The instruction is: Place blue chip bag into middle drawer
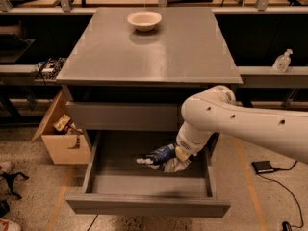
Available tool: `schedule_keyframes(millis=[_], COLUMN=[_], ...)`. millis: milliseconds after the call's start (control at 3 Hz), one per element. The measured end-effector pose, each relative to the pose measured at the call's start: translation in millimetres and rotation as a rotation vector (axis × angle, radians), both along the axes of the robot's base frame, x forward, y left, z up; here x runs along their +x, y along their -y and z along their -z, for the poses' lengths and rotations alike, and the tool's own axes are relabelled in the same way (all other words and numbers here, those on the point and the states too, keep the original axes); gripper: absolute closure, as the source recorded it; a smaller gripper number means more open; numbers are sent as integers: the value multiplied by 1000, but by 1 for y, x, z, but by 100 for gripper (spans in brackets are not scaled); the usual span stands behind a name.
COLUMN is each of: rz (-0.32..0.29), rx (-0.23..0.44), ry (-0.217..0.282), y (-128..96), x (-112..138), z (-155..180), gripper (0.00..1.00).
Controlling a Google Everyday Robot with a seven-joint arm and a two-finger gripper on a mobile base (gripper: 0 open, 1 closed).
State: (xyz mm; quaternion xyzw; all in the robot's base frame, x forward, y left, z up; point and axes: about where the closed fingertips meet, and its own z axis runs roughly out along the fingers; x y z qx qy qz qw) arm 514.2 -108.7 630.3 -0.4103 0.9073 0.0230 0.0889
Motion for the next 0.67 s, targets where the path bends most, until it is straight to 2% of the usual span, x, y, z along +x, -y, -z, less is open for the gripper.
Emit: schedule_keyframes(millis=[333, 667], rz=[-36, -63], rx=[131, 215], ry=[-21, 2], y=[-57, -96], x=[17, 32], z=[65, 88], gripper=[100, 100])
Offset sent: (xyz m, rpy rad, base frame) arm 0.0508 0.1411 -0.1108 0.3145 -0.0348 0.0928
